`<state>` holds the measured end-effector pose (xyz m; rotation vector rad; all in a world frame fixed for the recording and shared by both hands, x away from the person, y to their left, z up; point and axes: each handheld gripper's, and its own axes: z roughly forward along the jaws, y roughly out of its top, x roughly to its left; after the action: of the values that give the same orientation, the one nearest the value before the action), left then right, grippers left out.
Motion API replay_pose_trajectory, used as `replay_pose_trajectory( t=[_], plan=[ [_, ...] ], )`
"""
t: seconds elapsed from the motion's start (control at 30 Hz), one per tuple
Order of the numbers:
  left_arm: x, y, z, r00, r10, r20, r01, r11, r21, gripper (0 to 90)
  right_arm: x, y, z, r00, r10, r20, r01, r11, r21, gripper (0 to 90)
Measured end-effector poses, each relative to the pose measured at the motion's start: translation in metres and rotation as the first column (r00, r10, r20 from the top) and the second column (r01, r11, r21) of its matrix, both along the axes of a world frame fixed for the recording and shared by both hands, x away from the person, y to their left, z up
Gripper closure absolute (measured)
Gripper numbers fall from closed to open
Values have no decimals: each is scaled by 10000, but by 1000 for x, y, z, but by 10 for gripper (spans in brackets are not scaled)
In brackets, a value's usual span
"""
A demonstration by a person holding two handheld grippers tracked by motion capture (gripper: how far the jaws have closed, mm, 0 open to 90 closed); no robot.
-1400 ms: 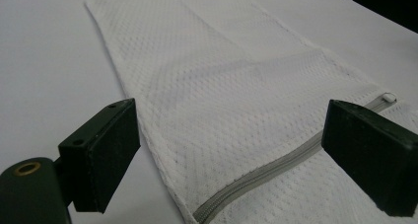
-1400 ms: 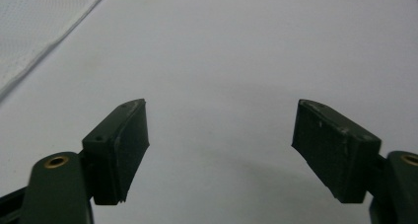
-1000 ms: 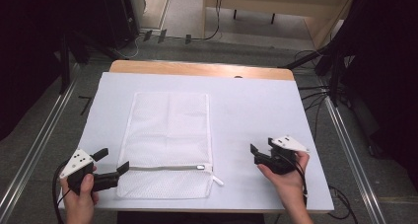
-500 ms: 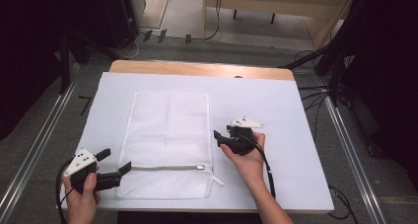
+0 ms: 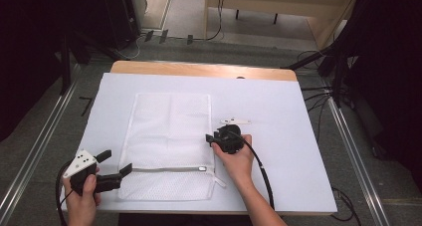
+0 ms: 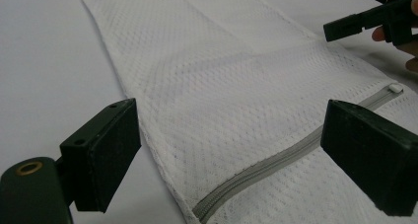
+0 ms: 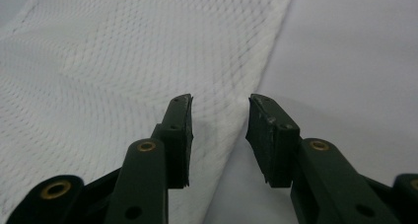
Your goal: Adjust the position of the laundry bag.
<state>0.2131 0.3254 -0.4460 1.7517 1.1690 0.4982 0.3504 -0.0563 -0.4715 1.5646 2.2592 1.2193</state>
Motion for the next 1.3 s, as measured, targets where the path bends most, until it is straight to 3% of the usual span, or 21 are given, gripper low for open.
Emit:
replay_pose_trajectory(
  t=[0.1,0.17,0.23,0.27,0.47,0.63,1.1,1.3],
  plan=[
    [1,0,-1,10000,21,-33,-21,10000,9,84,-1,3,-2,9995,3,-324,-2,10000,35,693],
    [1,0,-1,10000,31,-35,-31,10000,4,83,-1,4,-2,9995,-105,-303,103,9999,-71,737],
    [1,0,0,10000,-4,-8,4,10000,25,84,0,4,-1,9993,-230,-303,217,9989,-415,850],
    [1,0,1,10000,-14,-16,14,10000,70,83,0,3,-2,9996,-117,-276,108,9994,-323,887],
    [1,2,-1,10000,32,-47,-33,9999,-120,84,-2,-3,0,9999,-62,-106,58,9995,-305,900],
    [1,-1,0,10000,-34,-2,34,10000,-15,84,-4,-9,0,9999,-124,-42,122,9991,-401,900],
    [1,-2,0,9999,-110,-36,110,9999,-28,84,-3,-55,-1,9990,-446,100,451,9969,-639,900],
    [0,-6,-1,9998,-159,-74,159,9999,8,84,2,-83,1,9978,-603,272,626,9936,-943,900]
  ],
)
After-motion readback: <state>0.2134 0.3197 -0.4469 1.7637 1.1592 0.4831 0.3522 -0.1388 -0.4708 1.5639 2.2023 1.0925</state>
